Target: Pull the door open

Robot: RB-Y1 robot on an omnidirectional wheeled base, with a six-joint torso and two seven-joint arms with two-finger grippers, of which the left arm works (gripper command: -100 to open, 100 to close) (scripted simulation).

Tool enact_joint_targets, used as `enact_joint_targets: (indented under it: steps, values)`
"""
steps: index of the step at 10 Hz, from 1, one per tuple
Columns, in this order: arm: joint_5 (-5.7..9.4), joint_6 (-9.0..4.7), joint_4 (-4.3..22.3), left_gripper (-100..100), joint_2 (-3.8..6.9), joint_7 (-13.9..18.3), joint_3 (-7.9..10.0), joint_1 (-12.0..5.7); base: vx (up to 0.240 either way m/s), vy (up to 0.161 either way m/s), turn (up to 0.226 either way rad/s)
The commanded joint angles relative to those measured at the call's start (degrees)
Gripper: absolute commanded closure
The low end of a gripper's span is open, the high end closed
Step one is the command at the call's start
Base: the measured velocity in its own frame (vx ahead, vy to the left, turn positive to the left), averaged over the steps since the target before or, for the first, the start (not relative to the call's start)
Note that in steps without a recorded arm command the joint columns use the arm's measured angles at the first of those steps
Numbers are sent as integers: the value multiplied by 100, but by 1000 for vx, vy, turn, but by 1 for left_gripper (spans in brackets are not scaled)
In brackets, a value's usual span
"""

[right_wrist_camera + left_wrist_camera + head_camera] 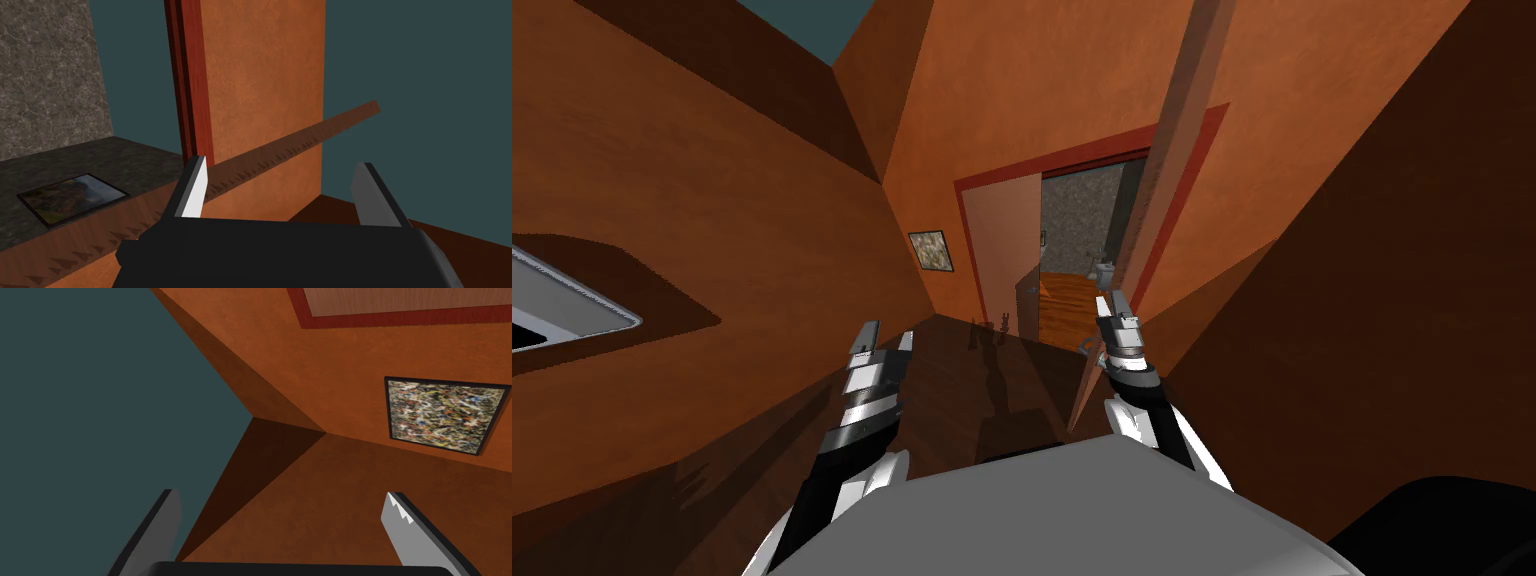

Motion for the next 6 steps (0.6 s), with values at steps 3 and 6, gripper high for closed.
enact_joint_targets:
  steps: [3, 6]
  values:
    - [110, -92, 447, -100, 122, -93, -22, -182, 98, 21, -70]
    - [201, -169, 811, -100, 200, -169, -41, -330, 152, 9, -65]
